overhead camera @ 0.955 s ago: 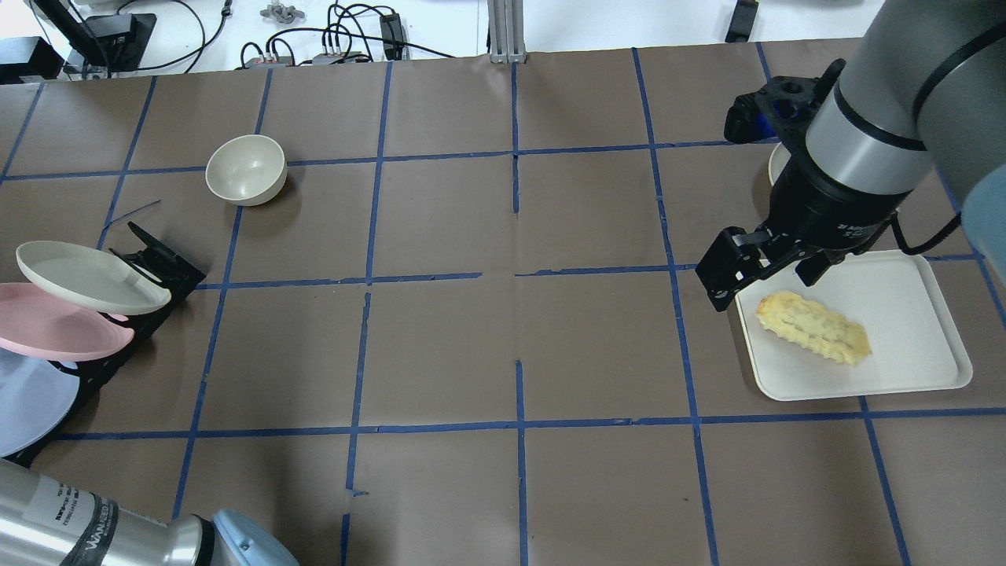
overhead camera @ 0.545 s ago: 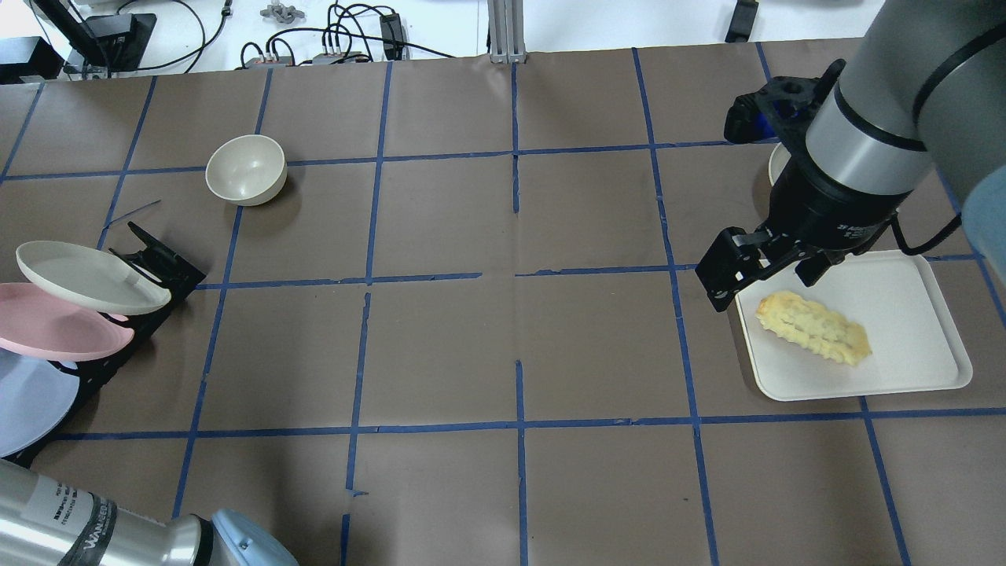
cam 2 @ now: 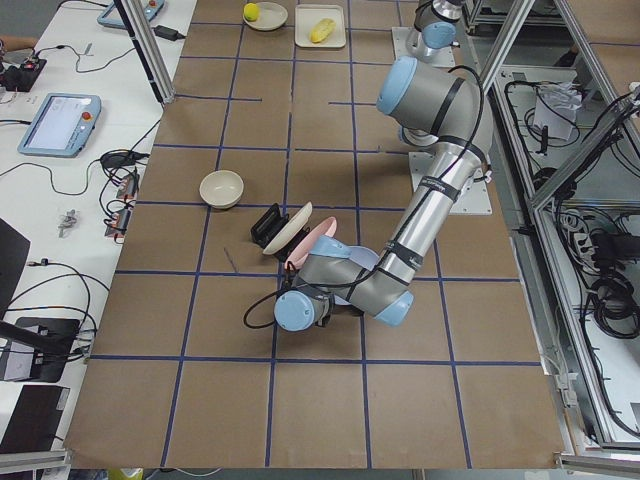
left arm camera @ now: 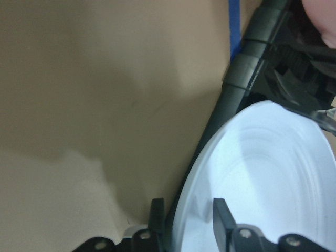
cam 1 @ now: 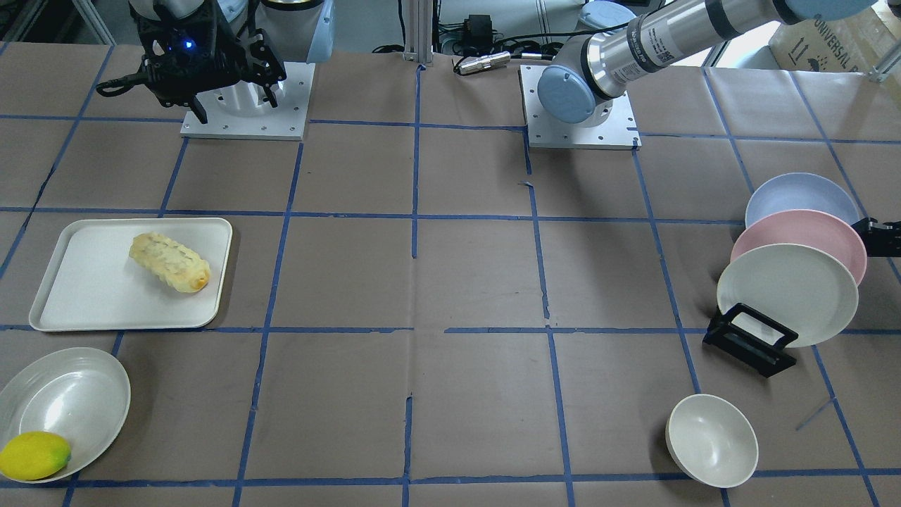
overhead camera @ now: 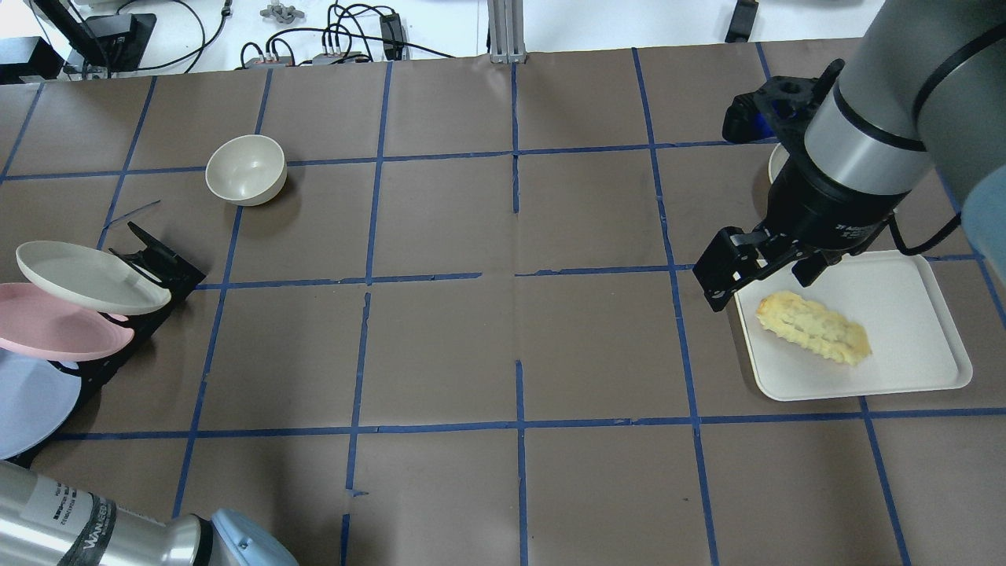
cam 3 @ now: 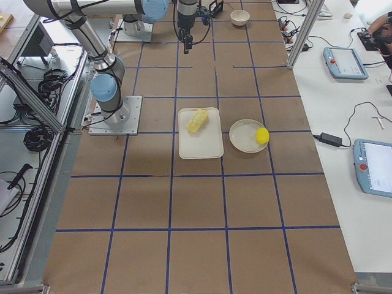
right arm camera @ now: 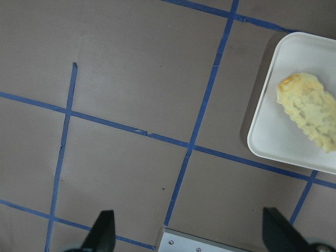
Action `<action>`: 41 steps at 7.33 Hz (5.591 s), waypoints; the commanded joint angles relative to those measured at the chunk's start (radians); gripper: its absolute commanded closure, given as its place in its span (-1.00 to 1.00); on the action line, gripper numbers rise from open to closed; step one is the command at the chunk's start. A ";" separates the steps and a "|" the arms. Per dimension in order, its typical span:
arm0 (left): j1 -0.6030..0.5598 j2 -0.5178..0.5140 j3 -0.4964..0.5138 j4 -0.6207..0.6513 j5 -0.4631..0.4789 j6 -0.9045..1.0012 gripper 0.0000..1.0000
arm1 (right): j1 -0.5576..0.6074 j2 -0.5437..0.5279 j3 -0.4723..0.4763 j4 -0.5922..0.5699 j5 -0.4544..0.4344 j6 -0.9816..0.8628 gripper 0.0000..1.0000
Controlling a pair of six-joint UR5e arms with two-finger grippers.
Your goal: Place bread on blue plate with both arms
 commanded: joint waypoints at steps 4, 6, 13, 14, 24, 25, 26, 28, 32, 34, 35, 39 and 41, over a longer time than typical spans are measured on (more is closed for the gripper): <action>-0.002 -0.002 0.040 -0.027 0.002 -0.010 0.64 | 0.000 0.000 0.000 0.000 0.000 0.000 -1.00; -0.002 -0.010 0.098 -0.096 0.002 -0.011 0.69 | 0.000 0.002 0.000 0.000 0.000 0.000 -1.00; 0.026 0.129 0.086 -0.280 0.015 -0.022 0.70 | 0.000 0.000 0.002 0.000 0.000 0.000 -1.00; 0.024 0.182 0.062 -0.303 0.014 -0.026 0.70 | 0.000 0.002 0.002 0.000 0.000 0.000 -1.00; -0.458 0.552 -0.270 -0.294 -0.234 -0.503 0.70 | -0.005 0.002 0.002 -0.024 -0.003 -0.037 -1.00; -0.532 0.541 -0.277 -0.251 -0.312 -0.572 0.70 | -0.011 0.003 0.011 -0.047 -0.004 -0.126 -1.00; -0.625 0.535 -0.297 -0.178 -0.336 -0.702 0.70 | -0.061 -0.002 0.049 -0.072 -0.006 -0.187 -1.00; -0.771 0.540 -0.406 0.021 -0.344 -0.920 0.70 | -0.223 -0.005 0.095 -0.113 -0.006 -0.396 -1.00; -0.979 0.495 -0.458 0.258 -0.426 -1.209 0.70 | -0.293 0.098 0.172 -0.300 -0.017 -0.837 -1.00; -1.026 0.445 -0.487 0.391 -0.436 -1.293 0.70 | -0.295 0.101 0.251 -0.442 -0.017 -0.935 -1.00; -1.040 0.417 -0.498 0.445 -0.436 -1.312 0.69 | -0.296 0.101 0.311 -0.525 -0.014 -0.974 -1.00; -1.082 0.298 -0.486 0.686 -0.442 -1.396 0.67 | -0.356 0.210 0.357 -0.684 -0.001 -1.130 -0.99; -1.092 0.262 -0.484 0.731 -0.483 -1.430 0.66 | -0.377 0.314 0.356 -0.782 -0.001 -1.129 -0.99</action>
